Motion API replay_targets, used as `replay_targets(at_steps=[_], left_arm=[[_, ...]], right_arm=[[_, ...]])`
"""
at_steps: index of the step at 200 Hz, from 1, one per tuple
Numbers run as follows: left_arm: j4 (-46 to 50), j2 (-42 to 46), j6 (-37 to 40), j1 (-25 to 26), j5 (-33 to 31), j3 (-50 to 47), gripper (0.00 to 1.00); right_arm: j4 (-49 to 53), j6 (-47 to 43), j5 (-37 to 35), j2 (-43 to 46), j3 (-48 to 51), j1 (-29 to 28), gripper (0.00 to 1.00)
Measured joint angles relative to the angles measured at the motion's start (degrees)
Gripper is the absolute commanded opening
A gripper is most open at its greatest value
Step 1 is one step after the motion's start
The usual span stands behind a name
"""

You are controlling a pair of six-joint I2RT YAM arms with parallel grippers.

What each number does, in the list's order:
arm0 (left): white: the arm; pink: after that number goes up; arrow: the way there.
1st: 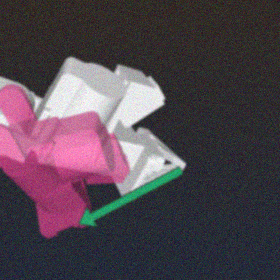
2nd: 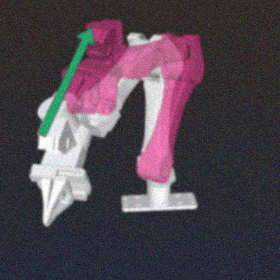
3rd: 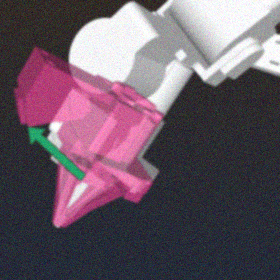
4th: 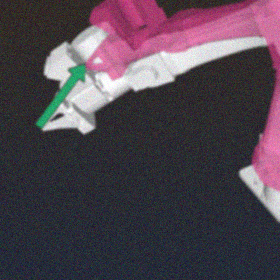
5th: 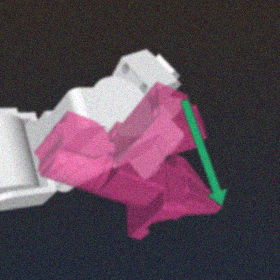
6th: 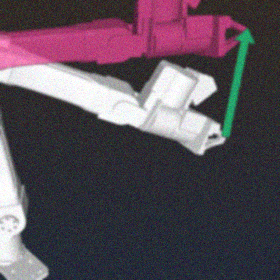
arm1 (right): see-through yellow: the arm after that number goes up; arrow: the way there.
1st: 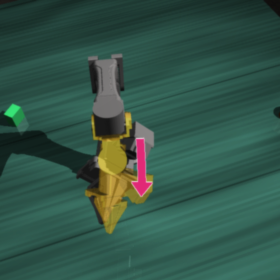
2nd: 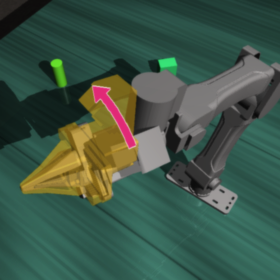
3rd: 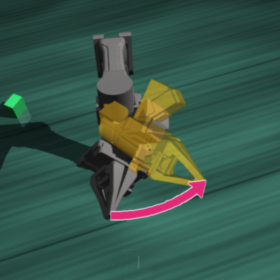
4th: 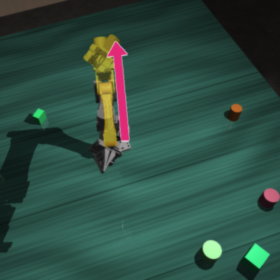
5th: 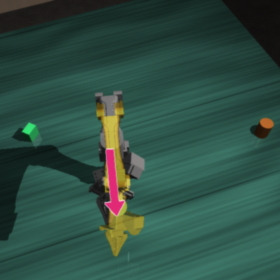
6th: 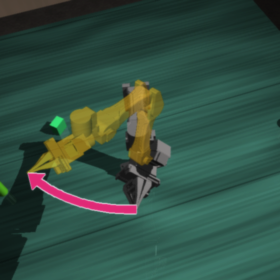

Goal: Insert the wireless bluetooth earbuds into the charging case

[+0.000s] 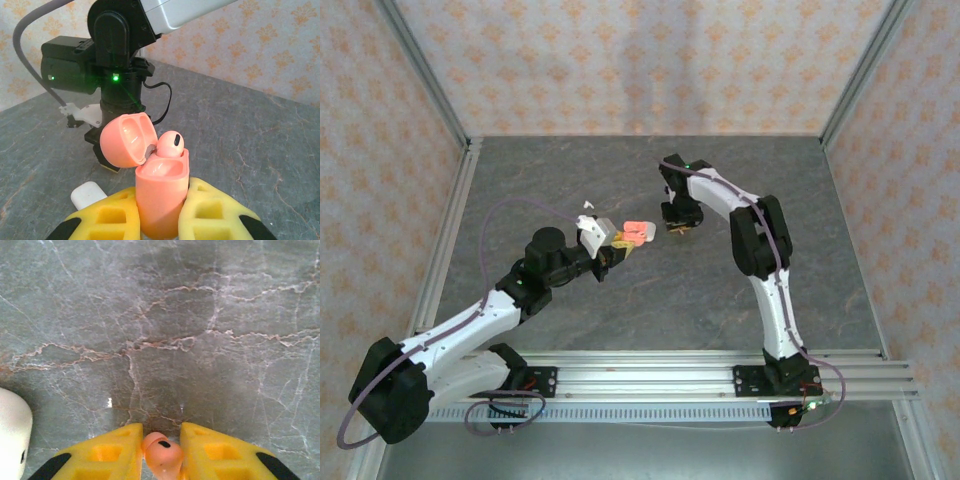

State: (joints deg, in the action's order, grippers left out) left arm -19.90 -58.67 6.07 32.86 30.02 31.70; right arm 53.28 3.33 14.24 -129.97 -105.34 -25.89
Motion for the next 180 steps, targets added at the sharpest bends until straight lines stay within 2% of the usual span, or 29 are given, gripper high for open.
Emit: replay_targets(at_steps=[36, 84, 138, 180], left_arm=[[0.0, 0.0, 0.0, 0.0, 0.7, 0.0, 0.0], [-0.2, 0.0, -0.2, 0.0, 1.4, 0.0, 0.0], [-3.6, -0.8, -1.5, 0.0, 2.6, 0.2, 0.0], [-9.9, -6.4, -2.0, 0.6, 1.8, 2.1, 0.0]], right_arm=[[-3.5, 1.5, 1.2, 3.4, 5.6, 0.3, 0.16], [-7.0, 5.9, 3.0, 12.4, 15.4, 0.3, 0.12], [-14.7, 15.6, 3.8, 36.5, 23.0, 0.3, 0.1], [-20.8, 26.3, 3.8, 53.8, 26.3, 0.1, 0.08]])
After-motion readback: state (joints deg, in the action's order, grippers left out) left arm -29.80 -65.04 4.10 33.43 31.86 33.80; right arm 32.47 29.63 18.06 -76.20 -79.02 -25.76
